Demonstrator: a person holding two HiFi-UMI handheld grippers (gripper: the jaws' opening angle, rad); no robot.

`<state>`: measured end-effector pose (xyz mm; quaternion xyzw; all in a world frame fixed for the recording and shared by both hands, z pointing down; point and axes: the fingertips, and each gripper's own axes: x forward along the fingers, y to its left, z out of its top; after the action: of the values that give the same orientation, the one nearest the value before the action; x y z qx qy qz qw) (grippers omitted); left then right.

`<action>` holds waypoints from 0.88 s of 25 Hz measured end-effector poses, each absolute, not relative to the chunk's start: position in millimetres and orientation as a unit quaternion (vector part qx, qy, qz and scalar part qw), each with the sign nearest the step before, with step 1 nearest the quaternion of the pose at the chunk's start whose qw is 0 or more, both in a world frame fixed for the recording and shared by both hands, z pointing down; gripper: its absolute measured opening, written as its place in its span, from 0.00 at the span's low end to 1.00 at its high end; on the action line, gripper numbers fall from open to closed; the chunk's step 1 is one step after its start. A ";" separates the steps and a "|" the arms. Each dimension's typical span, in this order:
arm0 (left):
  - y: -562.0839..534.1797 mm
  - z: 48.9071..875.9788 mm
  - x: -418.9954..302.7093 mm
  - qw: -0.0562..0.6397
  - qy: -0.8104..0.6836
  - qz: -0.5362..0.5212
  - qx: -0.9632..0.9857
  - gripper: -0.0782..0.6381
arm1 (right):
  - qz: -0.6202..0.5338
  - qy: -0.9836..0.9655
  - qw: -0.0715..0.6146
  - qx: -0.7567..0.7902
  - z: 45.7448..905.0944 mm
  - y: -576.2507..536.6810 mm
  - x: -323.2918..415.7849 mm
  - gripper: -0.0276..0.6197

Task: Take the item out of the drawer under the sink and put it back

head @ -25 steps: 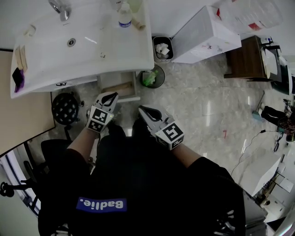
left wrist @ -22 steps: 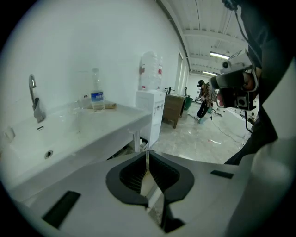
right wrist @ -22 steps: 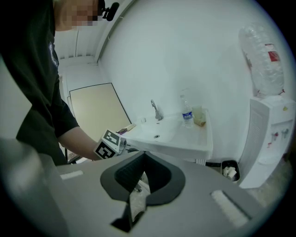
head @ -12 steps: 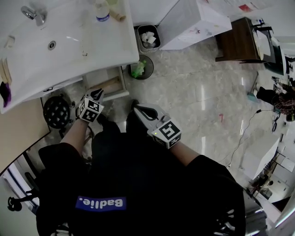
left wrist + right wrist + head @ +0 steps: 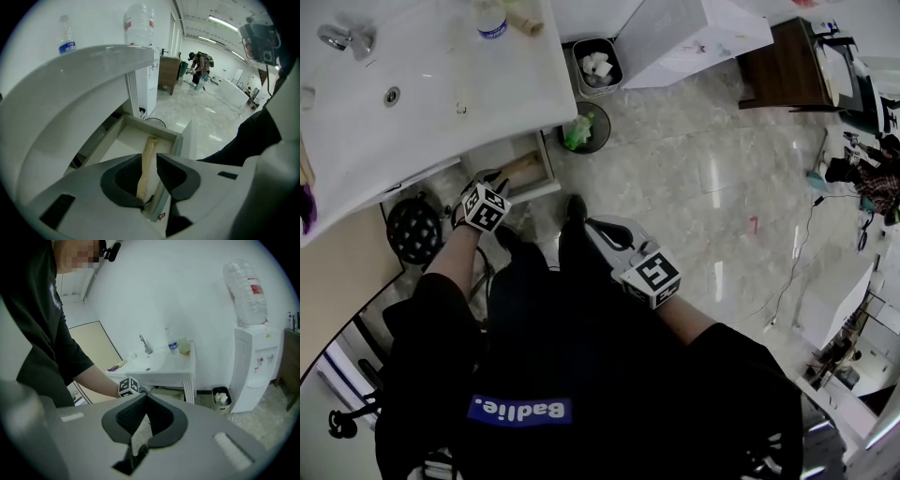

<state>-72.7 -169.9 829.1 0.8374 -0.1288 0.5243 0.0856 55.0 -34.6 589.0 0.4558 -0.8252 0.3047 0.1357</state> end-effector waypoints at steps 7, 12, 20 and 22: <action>-175.1 868.3 -71.4 0.076 -0.101 0.565 0.815 0.25 | 0.323 -0.808 0.144 0.471 602.7 -22.9 71.8 0.05; -177.8 894.6 -72.9 0.068 -0.091 0.593 0.797 0.26 | 0.336 -0.798 0.146 0.479 606.5 -13.3 87.5 0.05; -182.1 929.2 -71.1 0.067 -0.071 0.618 0.780 0.26 | 0.356 -0.785 0.155 0.482 624.0 3.3 101.6 0.05; -184.2 937.8 -72.7 0.073 -0.074 0.620 0.777 0.26 | 0.363 -0.783 0.159 0.480 629.2 8.1 102.8 0.05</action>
<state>-72.7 -184.2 937.8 0.7773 -0.0744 0.6203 0.0734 102.8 8.1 629.2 0.4802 -0.7826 0.3627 0.1592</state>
